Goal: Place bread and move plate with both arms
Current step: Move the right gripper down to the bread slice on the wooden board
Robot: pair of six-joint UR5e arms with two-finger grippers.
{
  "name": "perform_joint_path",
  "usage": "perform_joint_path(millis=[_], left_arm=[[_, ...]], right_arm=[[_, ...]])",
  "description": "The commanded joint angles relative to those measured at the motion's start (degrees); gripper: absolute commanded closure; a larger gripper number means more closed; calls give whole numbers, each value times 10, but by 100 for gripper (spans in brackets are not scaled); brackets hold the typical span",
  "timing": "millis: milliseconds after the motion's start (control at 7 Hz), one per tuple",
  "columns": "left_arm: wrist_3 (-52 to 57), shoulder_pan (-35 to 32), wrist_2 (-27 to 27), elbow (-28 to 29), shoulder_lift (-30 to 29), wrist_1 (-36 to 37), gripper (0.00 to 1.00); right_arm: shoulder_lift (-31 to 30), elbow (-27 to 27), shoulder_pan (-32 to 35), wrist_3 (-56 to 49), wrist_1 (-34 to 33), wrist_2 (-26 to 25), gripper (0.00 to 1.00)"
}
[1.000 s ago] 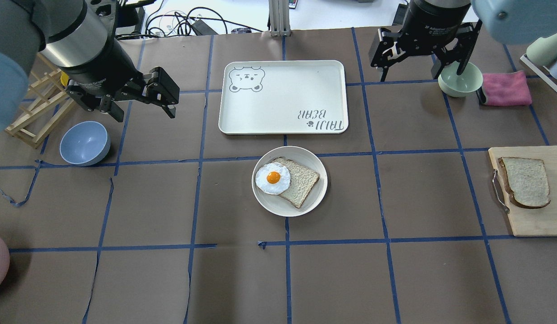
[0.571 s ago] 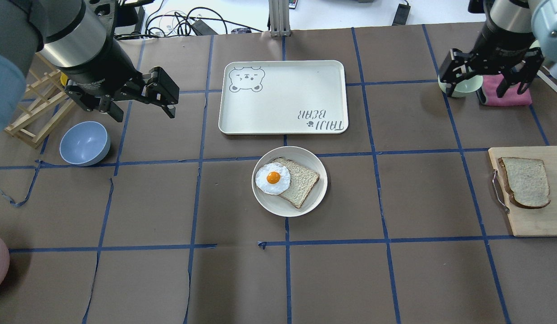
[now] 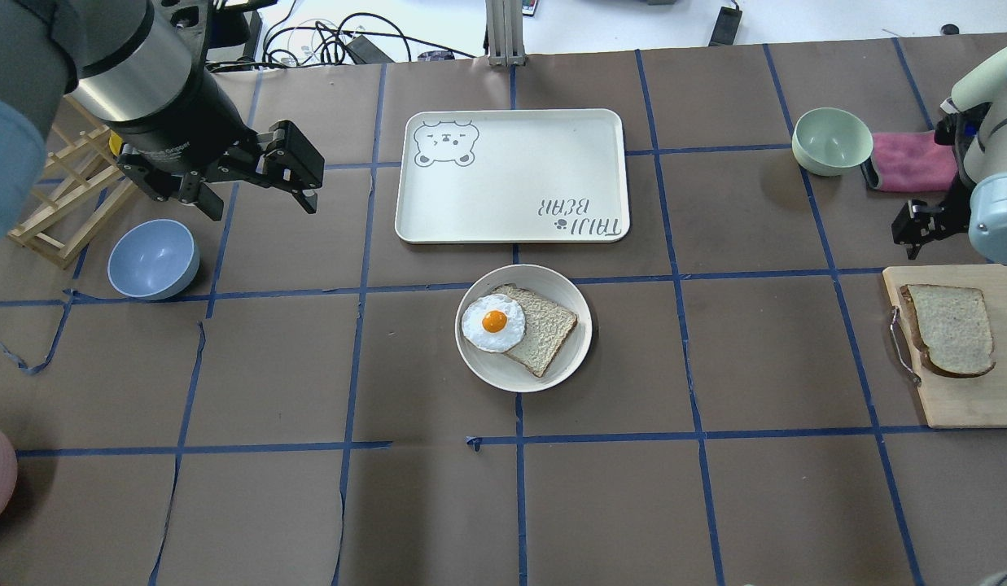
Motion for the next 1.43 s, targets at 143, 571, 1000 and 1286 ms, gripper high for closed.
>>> perform_joint_path(millis=[143,571,1000,1286], left_arm=[[0,0,0,0,0,1,0],[0,0,0,0,0,1,0],[0,0,0,0,0,1,0],[0,0,0,0,0,1,0]], right_arm=[[39,31,-39,-55,-41,15,0],[63,31,-43,-58,-47,20,0],[71,32,-44,-67,-42,20,1],[80,41,-47,-68,-42,17,5]])
